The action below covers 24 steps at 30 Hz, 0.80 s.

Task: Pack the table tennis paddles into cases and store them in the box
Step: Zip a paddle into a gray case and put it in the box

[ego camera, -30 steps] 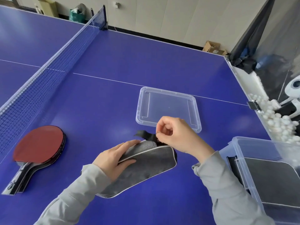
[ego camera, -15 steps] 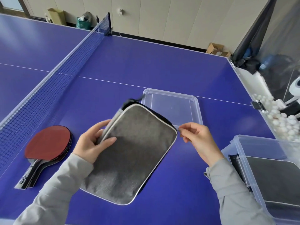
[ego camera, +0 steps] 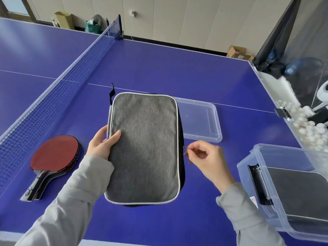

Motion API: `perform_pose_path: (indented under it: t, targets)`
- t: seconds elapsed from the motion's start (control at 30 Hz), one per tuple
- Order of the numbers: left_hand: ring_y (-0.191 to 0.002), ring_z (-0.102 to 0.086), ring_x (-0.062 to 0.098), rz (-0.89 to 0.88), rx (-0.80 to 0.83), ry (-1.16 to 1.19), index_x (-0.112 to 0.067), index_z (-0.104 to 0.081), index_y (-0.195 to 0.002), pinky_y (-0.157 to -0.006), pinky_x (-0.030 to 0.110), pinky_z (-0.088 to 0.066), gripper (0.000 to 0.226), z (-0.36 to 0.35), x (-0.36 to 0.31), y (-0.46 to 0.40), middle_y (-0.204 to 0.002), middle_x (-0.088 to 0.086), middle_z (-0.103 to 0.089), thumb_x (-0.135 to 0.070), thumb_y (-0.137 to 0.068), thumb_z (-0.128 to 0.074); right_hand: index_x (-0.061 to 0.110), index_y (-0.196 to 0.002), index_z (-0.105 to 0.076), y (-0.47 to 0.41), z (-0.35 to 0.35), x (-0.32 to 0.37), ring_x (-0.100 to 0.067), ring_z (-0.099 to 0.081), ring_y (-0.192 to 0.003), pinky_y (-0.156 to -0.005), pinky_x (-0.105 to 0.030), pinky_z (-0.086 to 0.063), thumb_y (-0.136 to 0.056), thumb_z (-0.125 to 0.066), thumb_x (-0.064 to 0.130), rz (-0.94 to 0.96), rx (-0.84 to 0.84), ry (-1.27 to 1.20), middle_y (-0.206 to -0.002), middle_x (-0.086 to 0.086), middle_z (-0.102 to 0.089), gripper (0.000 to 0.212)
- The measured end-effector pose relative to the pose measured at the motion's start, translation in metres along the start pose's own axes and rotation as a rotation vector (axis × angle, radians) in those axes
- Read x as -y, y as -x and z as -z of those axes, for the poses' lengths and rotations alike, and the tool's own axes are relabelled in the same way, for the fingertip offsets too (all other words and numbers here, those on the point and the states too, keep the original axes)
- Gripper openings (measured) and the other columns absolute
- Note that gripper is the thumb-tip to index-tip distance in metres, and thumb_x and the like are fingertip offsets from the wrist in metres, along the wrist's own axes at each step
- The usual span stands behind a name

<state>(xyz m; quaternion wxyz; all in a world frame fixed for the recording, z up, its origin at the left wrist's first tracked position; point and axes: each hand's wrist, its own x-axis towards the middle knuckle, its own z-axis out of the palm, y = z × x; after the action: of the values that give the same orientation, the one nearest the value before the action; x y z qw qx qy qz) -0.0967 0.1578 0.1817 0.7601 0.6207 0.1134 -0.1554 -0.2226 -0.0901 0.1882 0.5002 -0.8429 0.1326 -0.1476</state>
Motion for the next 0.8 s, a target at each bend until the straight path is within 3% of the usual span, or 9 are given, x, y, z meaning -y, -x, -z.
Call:
perform_pose_path:
  t: [0.1, 0.2, 0.27, 0.33, 0.43, 0.6, 0.67, 0.73, 0.8]
  targets:
    - [-0.073, -0.065, 0.021, 0.024, -0.146, 0.024, -0.027, -0.061, -0.117, -0.071, 0.035, -0.053, 0.038, -0.003, 0.003, -0.006, -0.094, 0.003, -0.069, -0.027, -0.081, -0.071, 0.018, -0.074, -0.066, 0.015, -0.003, -0.008, -0.012, -0.064, -0.06, -0.062, -0.025, -0.053, -0.079, -0.067, 0.001, 0.046, -0.026, 0.096, -0.065, 0.005, -0.069, 0.018]
    - [-0.066, -0.06, 0.011, 0.022, -0.274, 0.065, -0.022, -0.059, -0.121, -0.061, 0.026, -0.047, 0.041, -0.006, 0.008, -0.01, -0.087, -0.005, -0.066, -0.025, -0.082, -0.07, 0.02, -0.074, -0.064, 0.032, -0.008, -0.018, -0.007, -0.055, -0.056, -0.058, -0.014, -0.046, -0.078, -0.069, -0.001, 0.075, -0.09, 0.131, -0.062, 0.006, -0.065, 0.022]
    - [-0.066, -0.058, 0.007, 0.033, -0.336, 0.08, -0.022, -0.058, -0.124, -0.055, 0.023, -0.044, 0.042, -0.01, 0.014, -0.01, -0.082, -0.01, -0.062, -0.024, -0.083, -0.069, 0.017, -0.074, -0.064, 0.043, -0.015, -0.022, -0.008, -0.055, -0.055, -0.057, -0.017, -0.047, -0.078, -0.069, -0.001, 0.093, -0.119, 0.142, -0.06, 0.006, -0.063, 0.019]
    - [-0.073, -0.06, 0.011, 0.06, -0.394, 0.125, -0.02, -0.055, -0.127, -0.064, 0.025, -0.047, 0.045, -0.014, 0.021, -0.009, -0.092, -0.006, -0.065, -0.024, -0.084, -0.068, 0.014, -0.074, -0.064, 0.053, -0.023, -0.025, -0.009, -0.056, -0.053, -0.057, -0.024, -0.049, -0.079, -0.069, 0.001, 0.124, -0.149, 0.155, -0.06, 0.004, -0.063, 0.015]
    - [-0.092, -0.057, 0.021, 0.124, -0.479, 0.162, -0.018, -0.053, -0.129, -0.086, 0.034, -0.047, 0.045, -0.024, 0.031, -0.004, -0.12, 0.006, -0.063, -0.023, -0.086, -0.065, 0.014, -0.075, -0.064, 0.067, -0.038, -0.024, -0.006, -0.055, -0.054, -0.057, -0.022, -0.048, -0.08, -0.066, 0.007, 0.163, -0.178, 0.137, -0.062, 0.007, -0.062, 0.009]
    - [-0.113, -0.055, 0.027, 0.237, -0.646, 0.235, -0.014, -0.045, -0.134, -0.101, 0.039, -0.041, 0.049, -0.038, 0.038, 0.005, -0.128, 0.009, -0.056, -0.023, -0.089, -0.062, 0.016, -0.076, -0.063, 0.088, -0.069, -0.015, -0.006, -0.054, -0.056, -0.055, -0.025, -0.048, -0.082, -0.063, 0.011, 0.177, -0.139, 0.071, -0.063, 0.008, -0.061, 0.008]
    - [-0.106, -0.053, 0.025, 0.288, -0.715, 0.276, -0.016, -0.041, -0.135, -0.099, 0.035, -0.04, 0.05, -0.043, 0.039, 0.007, -0.129, 0.008, -0.054, -0.023, -0.089, -0.061, 0.016, -0.077, -0.064, 0.093, -0.079, -0.013, -0.007, -0.055, -0.057, -0.055, -0.026, -0.049, -0.083, -0.063, 0.011, 0.167, -0.123, 0.045, -0.064, 0.008, -0.061, 0.007]
    - [-0.095, -0.045, 0.019, 0.312, -0.766, 0.297, -0.016, -0.039, -0.135, -0.086, 0.023, -0.034, 0.05, -0.046, 0.042, 0.007, -0.13, 0.008, -0.052, -0.022, -0.09, -0.06, 0.015, -0.077, -0.064, 0.095, -0.086, -0.011, -0.007, -0.056, -0.057, -0.055, -0.025, -0.049, -0.082, -0.063, 0.01, 0.161, -0.13, 0.027, -0.064, 0.008, -0.061, 0.007]
    - [-0.1, -0.047, 0.02, 0.35, -0.785, 0.3, -0.015, -0.038, -0.136, -0.082, 0.022, -0.031, 0.051, -0.048, 0.045, 0.008, -0.132, 0.005, -0.051, -0.022, -0.09, -0.06, 0.015, -0.077, -0.065, 0.095, -0.092, -0.009, -0.007, -0.056, -0.057, -0.056, -0.025, -0.049, -0.082, -0.063, 0.01, 0.145, -0.124, 0.006, -0.064, 0.008, -0.062, 0.007]
